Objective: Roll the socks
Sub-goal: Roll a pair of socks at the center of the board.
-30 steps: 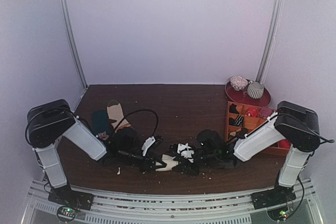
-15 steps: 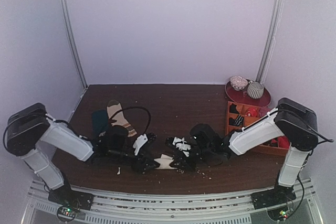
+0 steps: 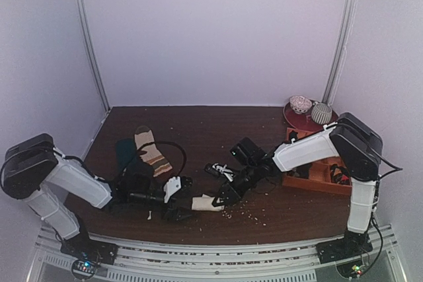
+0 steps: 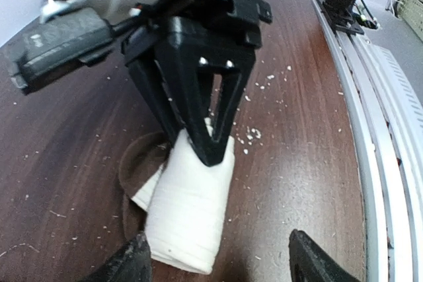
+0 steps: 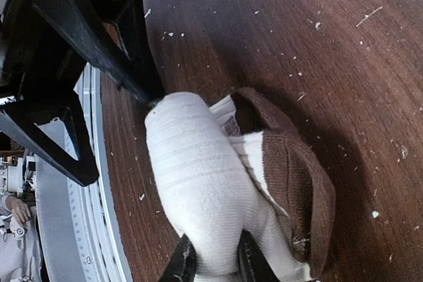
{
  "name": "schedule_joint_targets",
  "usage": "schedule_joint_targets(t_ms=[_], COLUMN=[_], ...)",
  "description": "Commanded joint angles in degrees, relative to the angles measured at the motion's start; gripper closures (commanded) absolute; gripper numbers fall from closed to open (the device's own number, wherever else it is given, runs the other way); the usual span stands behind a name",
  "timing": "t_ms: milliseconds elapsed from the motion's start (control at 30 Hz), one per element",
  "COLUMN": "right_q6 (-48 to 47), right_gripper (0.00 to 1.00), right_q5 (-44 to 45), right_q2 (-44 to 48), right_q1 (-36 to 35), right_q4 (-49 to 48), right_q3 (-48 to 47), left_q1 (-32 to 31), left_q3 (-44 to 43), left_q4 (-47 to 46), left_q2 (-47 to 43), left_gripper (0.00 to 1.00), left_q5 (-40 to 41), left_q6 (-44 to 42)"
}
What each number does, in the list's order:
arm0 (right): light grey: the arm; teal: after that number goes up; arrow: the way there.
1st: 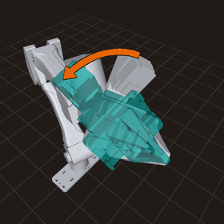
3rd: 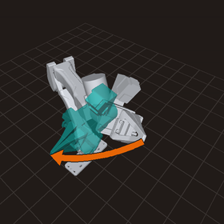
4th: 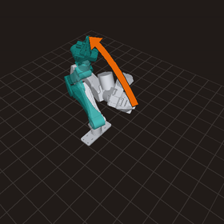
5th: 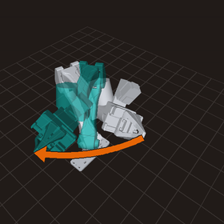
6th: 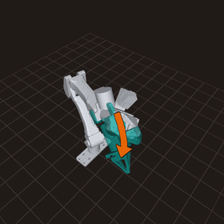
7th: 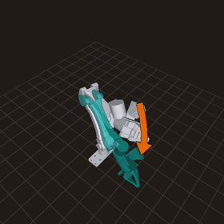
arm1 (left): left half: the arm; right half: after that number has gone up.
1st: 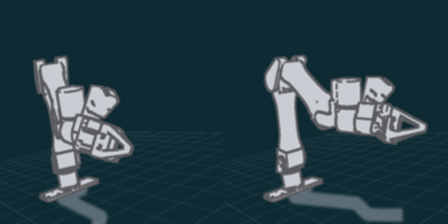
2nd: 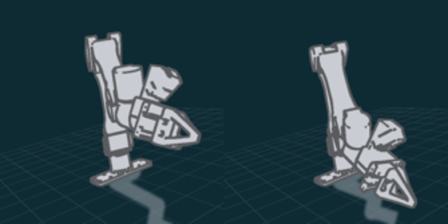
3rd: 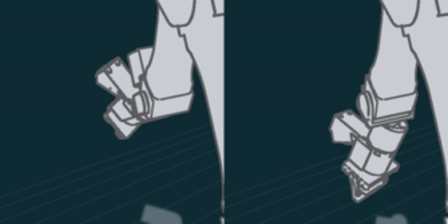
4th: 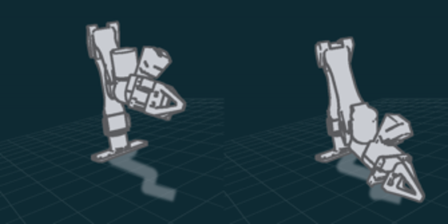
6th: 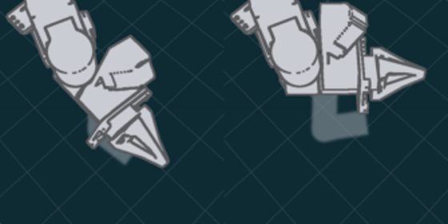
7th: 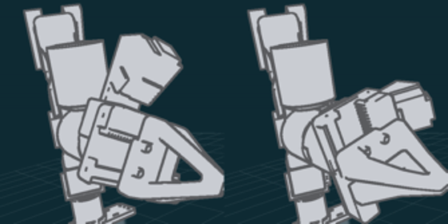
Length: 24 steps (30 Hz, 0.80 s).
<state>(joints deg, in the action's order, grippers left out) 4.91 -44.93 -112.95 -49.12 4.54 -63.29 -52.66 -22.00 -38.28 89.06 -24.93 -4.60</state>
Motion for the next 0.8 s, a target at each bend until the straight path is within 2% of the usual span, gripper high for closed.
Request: schedule_joint_targets(t_ms=[0, 333, 467, 600, 733, 767], right_q6=[1.4, 0.9, 0.7, 0.9, 0.3, -0.1], right_gripper=[0.83, 0.83, 0.83, 0.83, 0.82, 0.82], right_q5=[2.1, -0.8, -2.2, -3.4, -4.2, -4.3], right_q2=[-5.2, -6.8, -6.6, -6.8, -5.8, -5.2], right_q1=[0.1, 0.8, 1.3, 1.7, 1.8, 1.8], right_q4=[15.1, 17.2, 17.2, 16.2, 14.7, 14.0], right_q3=[1.7, 0.6, 0.8, 0.5, -0.3, -0.4], left_q1=[-1.0, -1.1, -1.2, -1.6, -2.0, -2.0], left_q3=[-2.5, -5.0, -7.1, -9.0, -11.2, -11.4], left_q4=[-5.4, -6.0, -2.3, 2.0, 7.4, 8.5], left_q2=[4.2, 11.1, 13.4, 15.3, 17.5, 17.8], left_gripper=[0.29, 0.37, 0.55, 0.65, 0.86, 0.89], left_q5=[-2.4, -1.2, -1.2, -0.1, 1.9, 2.1], left_q6=[-3.1, -2.3, -2.7, -2.2, -0.3, 0.5])
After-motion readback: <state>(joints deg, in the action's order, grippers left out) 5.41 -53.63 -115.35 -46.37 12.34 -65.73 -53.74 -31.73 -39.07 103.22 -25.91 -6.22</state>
